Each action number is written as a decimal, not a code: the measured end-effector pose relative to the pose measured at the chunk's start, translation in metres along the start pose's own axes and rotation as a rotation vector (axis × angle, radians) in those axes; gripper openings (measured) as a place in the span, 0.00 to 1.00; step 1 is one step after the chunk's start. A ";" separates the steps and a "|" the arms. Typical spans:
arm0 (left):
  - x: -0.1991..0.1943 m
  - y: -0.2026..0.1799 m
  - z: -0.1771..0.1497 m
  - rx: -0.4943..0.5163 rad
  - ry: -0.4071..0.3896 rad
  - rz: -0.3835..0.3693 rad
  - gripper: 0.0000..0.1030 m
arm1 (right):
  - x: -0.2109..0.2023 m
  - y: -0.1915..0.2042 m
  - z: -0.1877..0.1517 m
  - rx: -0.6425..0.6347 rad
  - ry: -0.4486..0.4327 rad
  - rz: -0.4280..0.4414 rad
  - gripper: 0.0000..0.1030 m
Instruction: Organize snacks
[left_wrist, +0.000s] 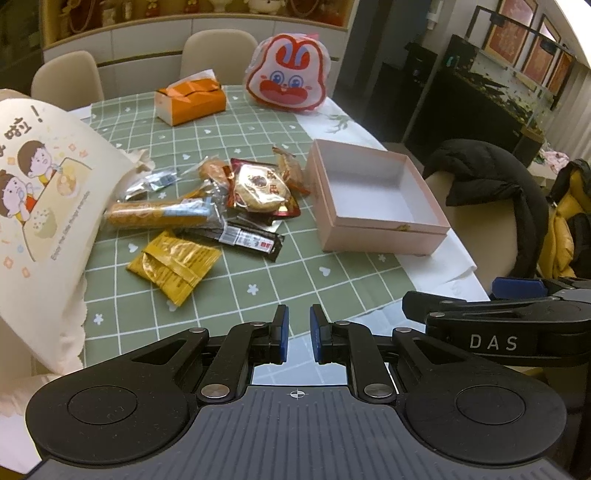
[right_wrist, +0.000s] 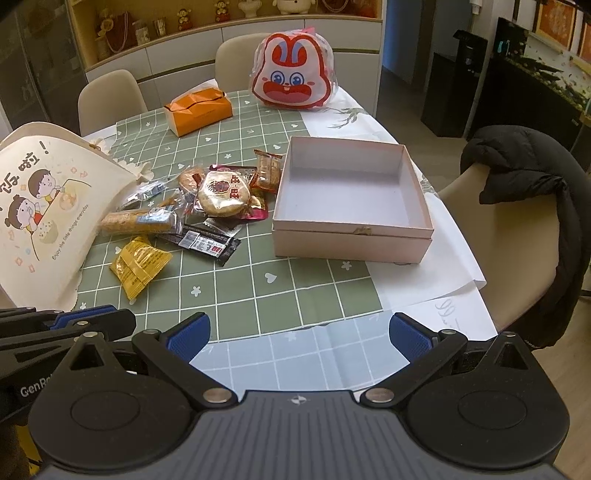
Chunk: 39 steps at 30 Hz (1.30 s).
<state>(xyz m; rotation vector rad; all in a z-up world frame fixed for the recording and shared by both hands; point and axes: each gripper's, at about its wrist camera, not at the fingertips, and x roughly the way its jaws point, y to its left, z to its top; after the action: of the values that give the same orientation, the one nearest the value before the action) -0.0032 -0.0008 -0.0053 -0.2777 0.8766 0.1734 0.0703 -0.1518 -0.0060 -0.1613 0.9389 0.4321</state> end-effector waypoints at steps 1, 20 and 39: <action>0.000 0.000 0.000 0.001 -0.003 0.000 0.16 | 0.000 0.000 0.000 -0.001 0.001 0.001 1.00; -0.004 0.001 0.001 -0.012 -0.010 -0.012 0.16 | 0.006 0.003 -0.001 -0.015 0.015 0.002 1.00; -0.006 0.003 0.001 -0.026 -0.010 -0.018 0.16 | 0.005 0.003 -0.003 -0.018 0.014 -0.015 1.00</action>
<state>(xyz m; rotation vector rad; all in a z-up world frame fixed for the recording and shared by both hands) -0.0069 0.0026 -0.0008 -0.3084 0.8618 0.1695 0.0695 -0.1487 -0.0117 -0.1883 0.9473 0.4260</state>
